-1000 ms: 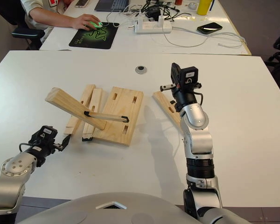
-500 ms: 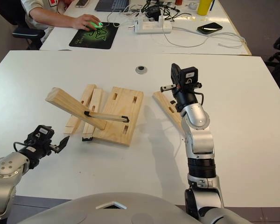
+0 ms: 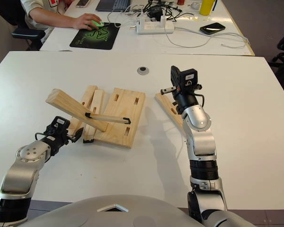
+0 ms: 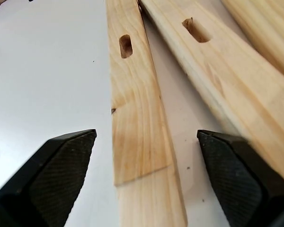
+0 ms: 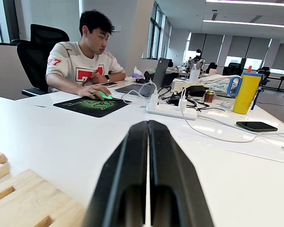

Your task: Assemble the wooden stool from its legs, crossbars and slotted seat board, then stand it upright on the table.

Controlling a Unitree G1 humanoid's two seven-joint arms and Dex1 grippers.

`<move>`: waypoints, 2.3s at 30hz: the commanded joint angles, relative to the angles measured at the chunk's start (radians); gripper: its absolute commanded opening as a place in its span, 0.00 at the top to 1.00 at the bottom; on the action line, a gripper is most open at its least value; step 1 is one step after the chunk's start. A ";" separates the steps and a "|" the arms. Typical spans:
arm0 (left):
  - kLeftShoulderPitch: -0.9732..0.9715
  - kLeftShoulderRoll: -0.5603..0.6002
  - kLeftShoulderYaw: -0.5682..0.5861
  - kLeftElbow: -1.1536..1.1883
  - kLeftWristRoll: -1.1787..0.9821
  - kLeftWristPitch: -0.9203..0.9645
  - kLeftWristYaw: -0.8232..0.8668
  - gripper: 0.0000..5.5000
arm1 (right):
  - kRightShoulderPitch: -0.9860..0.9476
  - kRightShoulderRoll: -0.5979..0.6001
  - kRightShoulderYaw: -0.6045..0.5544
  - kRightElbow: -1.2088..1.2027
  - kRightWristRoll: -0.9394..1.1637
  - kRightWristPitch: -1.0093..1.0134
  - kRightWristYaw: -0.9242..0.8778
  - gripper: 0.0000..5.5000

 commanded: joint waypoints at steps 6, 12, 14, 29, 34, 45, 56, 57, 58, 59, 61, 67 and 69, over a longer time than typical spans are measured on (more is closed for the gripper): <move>-0.054 -0.117 0.094 0.150 -0.084 -0.013 0.054 0.36 | -0.019 0.000 0.014 -0.003 -0.003 0.000 0.011 1.00; -0.030 -0.142 0.131 0.154 -0.124 0.001 0.064 0.51 | -0.023 -0.003 0.014 -0.004 -0.002 0.002 0.010 1.00; -0.028 -0.148 0.130 0.141 -0.131 0.005 0.066 0.56 | -0.024 -0.002 0.016 -0.005 -0.003 0.003 0.008 1.00; -0.260 -0.144 0.230 -0.121 -0.192 -0.021 0.138 0.62 | -0.247 0.002 -0.112 0.060 0.153 0.144 0.003 1.00; -0.440 -0.142 0.223 -0.272 -0.215 -0.077 0.153 0.62 | -0.552 0.010 -0.288 0.103 0.569 0.488 0.008 1.00; -0.583 -0.152 0.109 -0.424 -0.397 0.074 0.104 0.62 | -0.874 0.019 -0.446 0.208 1.193 0.855 -0.222 0.71; -0.636 -0.342 0.306 -0.377 -1.287 0.183 0.436 0.62 | -0.748 -0.165 -0.445 0.278 1.358 0.970 0.161 0.41; -0.637 -0.327 0.302 -0.375 -1.353 0.172 0.466 0.62 | -0.746 -0.176 -0.440 0.286 1.354 0.969 0.179 0.38; -0.639 -0.310 0.298 -0.374 -1.401 0.162 0.491 0.62 | -0.744 -0.183 -0.434 0.291 1.351 0.967 0.192 0.36; -0.640 -0.293 0.294 -0.369 -1.476 0.146 0.516 0.62 | -0.749 -0.184 -0.442 0.321 1.365 0.967 0.193 0.32; -0.634 -0.250 0.281 -0.359 -1.604 0.119 0.554 0.62 | -0.763 -0.186 -0.460 0.379 1.405 0.968 0.192 0.26; -0.604 -0.117 0.191 -0.356 -1.702 0.104 0.573 0.62 | -0.778 -0.180 -0.423 0.382 1.519 1.007 0.141 0.08; -0.595 -0.095 0.173 -0.356 -1.707 0.090 0.568 0.62 | -0.774 -0.184 -0.404 0.360 1.574 1.027 0.125 0.02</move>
